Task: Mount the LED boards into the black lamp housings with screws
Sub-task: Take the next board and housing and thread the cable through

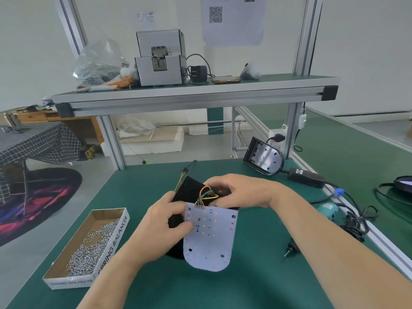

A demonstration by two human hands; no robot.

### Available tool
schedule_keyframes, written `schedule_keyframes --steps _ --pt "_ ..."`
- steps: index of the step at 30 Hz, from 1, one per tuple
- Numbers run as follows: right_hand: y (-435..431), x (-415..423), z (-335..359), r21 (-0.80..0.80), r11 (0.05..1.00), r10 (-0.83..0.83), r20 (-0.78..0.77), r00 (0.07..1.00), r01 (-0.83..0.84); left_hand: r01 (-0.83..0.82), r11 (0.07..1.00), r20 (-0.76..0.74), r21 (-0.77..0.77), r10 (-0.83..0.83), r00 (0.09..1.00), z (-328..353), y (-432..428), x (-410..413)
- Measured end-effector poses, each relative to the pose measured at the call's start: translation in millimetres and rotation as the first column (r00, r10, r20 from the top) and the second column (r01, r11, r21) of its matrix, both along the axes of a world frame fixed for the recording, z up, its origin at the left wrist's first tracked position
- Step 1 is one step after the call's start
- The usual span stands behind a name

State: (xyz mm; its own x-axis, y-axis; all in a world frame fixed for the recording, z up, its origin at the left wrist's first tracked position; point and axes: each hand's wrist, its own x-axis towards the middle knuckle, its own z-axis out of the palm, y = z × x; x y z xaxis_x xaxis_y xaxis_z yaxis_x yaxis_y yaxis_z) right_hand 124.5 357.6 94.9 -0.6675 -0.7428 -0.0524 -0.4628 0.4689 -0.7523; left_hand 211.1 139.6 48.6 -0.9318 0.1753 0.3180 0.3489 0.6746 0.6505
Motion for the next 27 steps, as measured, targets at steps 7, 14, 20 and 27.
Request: schedule_keyframes --steps 7,14,20,27 --pt "2.5 -0.5 -16.0 -0.517 0.817 0.121 0.589 0.799 0.257 0.065 0.893 0.055 0.445 -0.100 0.994 7.0 0.6 6.8" --pt "-27.3 -1.3 -27.5 -0.580 0.652 -0.141 0.540 0.830 0.488 0.024 0.822 0.041 0.569 -0.057 0.998 1.7 7.0 3.0" --pt "-33.1 -3.7 -27.8 -0.493 0.661 -0.367 0.444 0.817 0.565 -0.006 0.753 0.062 0.658 -0.047 0.997 -8.1 9.4 1.6" --pt "-29.1 -2.9 -17.2 -0.409 0.705 -0.493 0.305 0.815 0.579 -0.016 0.759 0.065 0.651 -0.034 0.997 -10.9 9.7 1.7"
